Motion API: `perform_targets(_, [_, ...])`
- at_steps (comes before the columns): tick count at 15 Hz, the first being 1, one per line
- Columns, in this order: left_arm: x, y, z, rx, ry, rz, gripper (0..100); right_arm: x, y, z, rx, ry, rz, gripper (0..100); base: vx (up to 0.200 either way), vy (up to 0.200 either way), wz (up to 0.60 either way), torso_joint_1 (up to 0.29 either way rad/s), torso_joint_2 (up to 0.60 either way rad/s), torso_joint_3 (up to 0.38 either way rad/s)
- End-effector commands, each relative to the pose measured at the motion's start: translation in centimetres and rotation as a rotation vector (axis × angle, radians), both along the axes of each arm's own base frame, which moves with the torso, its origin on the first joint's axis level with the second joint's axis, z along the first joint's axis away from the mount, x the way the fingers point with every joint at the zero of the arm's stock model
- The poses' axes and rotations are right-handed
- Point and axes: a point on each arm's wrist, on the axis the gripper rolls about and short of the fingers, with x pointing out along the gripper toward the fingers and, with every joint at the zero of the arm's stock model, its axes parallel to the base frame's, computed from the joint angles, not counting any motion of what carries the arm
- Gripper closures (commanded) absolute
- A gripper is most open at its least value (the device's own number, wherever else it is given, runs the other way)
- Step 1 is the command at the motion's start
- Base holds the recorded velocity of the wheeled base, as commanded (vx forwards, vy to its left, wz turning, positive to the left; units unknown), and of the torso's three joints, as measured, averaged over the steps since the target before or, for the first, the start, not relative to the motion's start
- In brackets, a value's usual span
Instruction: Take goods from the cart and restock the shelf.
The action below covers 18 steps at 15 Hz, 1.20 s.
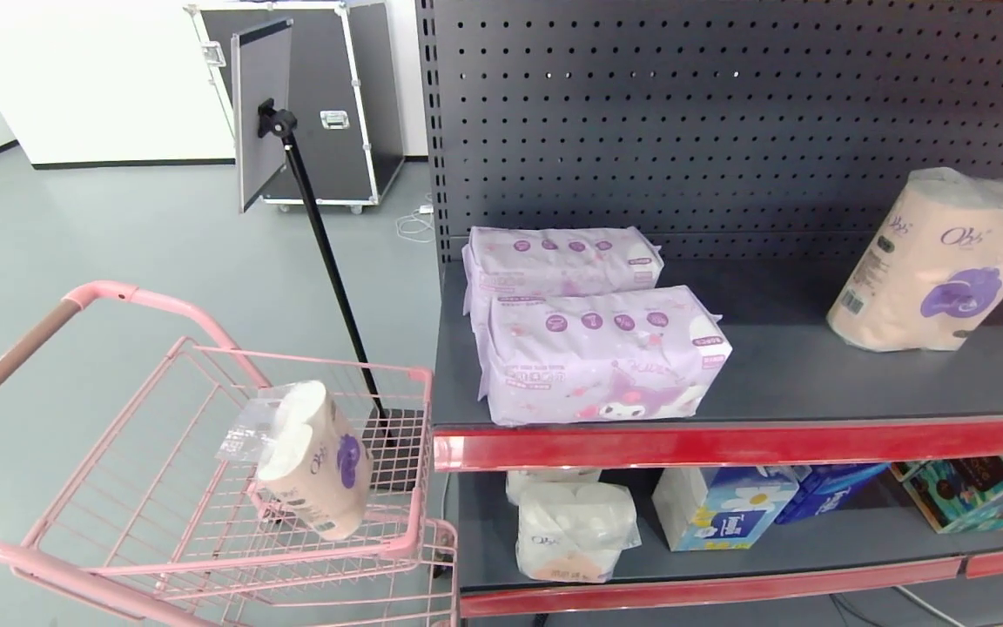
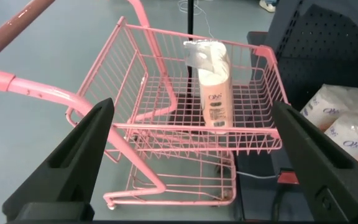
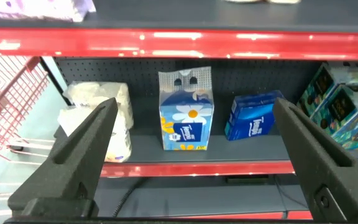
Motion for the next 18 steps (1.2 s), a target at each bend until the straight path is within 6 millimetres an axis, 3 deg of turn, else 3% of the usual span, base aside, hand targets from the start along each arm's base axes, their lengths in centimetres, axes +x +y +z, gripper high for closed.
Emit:
perform_targets(1, [0.0,0.0,0.0,-0.001,0.0,0.001,0,0.01,0.0,-0.01,-0.001,0.002,0.001,0,0.0,0.0,0.0,-0.134,0.35,0.217])
perform_targets(8, [0.0,0.0,0.0,-0.001,0.0,0.002,0,0.01,0.0,-0.01,-0.001,0.002,0.001,0,0.0,0.0,0.0,-0.151,0.39,0.245])
perform_targets(18, [0.0,0.0,0.0,-0.001,0.0,0.001,0,0.01,0.0,-0.01,0.001,0.002,0.001,0,0.0,0.0,0.0,-0.166,0.53,0.362])
